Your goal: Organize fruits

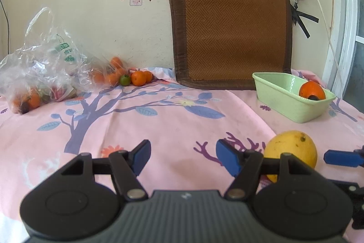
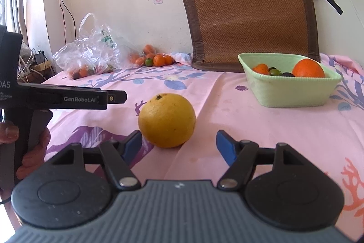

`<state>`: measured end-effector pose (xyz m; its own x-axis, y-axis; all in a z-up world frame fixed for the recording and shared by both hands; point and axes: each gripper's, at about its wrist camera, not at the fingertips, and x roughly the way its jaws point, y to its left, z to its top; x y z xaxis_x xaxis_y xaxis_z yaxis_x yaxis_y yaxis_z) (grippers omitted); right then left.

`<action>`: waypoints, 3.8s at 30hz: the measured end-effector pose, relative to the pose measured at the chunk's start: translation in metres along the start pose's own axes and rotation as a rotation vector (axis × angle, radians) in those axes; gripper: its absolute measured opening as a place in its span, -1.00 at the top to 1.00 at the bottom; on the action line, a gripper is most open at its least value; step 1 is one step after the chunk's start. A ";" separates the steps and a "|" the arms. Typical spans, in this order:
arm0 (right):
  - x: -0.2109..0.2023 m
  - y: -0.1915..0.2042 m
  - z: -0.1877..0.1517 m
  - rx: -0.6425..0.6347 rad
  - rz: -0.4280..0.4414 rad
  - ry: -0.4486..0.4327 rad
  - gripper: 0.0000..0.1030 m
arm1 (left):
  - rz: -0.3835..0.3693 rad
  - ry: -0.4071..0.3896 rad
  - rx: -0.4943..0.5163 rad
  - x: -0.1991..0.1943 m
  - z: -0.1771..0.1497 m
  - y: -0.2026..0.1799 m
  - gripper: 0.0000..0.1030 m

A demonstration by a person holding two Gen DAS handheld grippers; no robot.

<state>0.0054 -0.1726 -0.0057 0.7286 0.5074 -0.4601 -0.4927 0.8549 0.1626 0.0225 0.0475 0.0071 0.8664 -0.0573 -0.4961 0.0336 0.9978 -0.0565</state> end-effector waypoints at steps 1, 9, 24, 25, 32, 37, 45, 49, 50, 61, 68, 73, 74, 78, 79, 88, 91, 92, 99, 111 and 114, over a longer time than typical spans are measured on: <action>0.000 -0.001 0.000 0.003 0.002 -0.002 -0.44 | -0.001 -0.001 -0.001 0.000 0.000 0.000 -0.26; -0.002 -0.003 0.000 0.016 0.015 -0.011 -0.44 | -0.038 -0.005 0.012 -0.002 -0.002 0.000 -0.28; -0.002 -0.004 0.000 0.012 0.030 0.001 -0.45 | -0.137 0.002 0.063 -0.007 -0.003 -0.009 -0.50; -0.002 -0.004 0.000 0.012 0.029 0.002 -0.45 | -0.143 0.012 0.057 -0.006 -0.003 -0.008 -0.50; 0.001 -0.001 0.001 0.003 0.024 0.012 -0.45 | -0.183 0.039 0.033 -0.008 -0.003 -0.011 -0.51; 0.001 -0.001 0.001 0.001 0.022 0.013 -0.45 | -0.202 0.053 0.042 -0.012 -0.005 -0.020 -0.52; 0.001 -0.001 0.001 0.000 0.023 0.012 -0.45 | -0.219 0.050 0.036 -0.019 -0.005 -0.024 -0.56; 0.001 -0.001 0.001 -0.001 0.023 0.013 -0.45 | -0.223 0.049 0.025 -0.020 -0.006 -0.023 -0.57; 0.001 -0.001 0.001 -0.002 0.023 0.014 -0.45 | -0.223 0.048 0.022 -0.020 -0.006 -0.023 -0.58; 0.003 -0.001 0.001 -0.008 0.019 0.021 -0.45 | -0.275 0.005 -0.006 -0.025 -0.012 -0.017 -0.59; 0.005 0.002 0.001 -0.016 0.010 0.026 -0.45 | -0.326 -0.008 0.009 -0.029 -0.014 -0.020 -0.59; 0.005 0.002 0.001 -0.018 0.007 0.027 -0.45 | -0.346 -0.011 -0.001 -0.030 -0.015 -0.019 -0.60; 0.005 0.001 0.001 -0.018 0.008 0.027 -0.45 | -0.349 -0.014 -0.003 -0.030 -0.015 -0.018 -0.60; 0.005 0.001 0.001 -0.019 0.008 0.027 -0.45 | -0.364 -0.026 -0.008 -0.032 -0.015 -0.018 -0.60; 0.005 0.001 0.001 -0.020 0.008 0.028 -0.45 | -0.367 -0.028 -0.008 -0.033 -0.015 -0.017 -0.60; 0.006 0.002 0.000 -0.021 0.005 0.030 -0.45 | -0.390 -0.043 0.007 -0.036 -0.016 -0.020 -0.65; 0.006 0.003 0.000 -0.020 0.005 0.030 -0.45 | -0.395 -0.043 0.008 -0.036 -0.016 -0.019 -0.65; 0.006 0.002 -0.001 -0.020 0.005 0.030 -0.45 | -0.396 -0.043 0.009 -0.036 -0.016 -0.019 -0.65; 0.006 0.004 -0.001 -0.020 0.003 0.030 -0.45 | -0.397 -0.046 0.013 -0.036 -0.016 -0.020 -0.65; 0.004 0.007 -0.001 -0.033 -0.008 0.022 -0.45 | -0.438 -0.005 0.026 -0.031 -0.015 -0.023 -0.65; 0.005 0.011 0.001 -0.067 -0.008 0.021 -0.45 | -0.461 0.022 0.024 -0.025 -0.012 -0.025 -0.65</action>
<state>0.0040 -0.1602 -0.0058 0.7227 0.4976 -0.4798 -0.5183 0.8493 0.1002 -0.0061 0.0234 0.0105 0.7473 -0.4960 -0.4421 0.4248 0.8683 -0.2561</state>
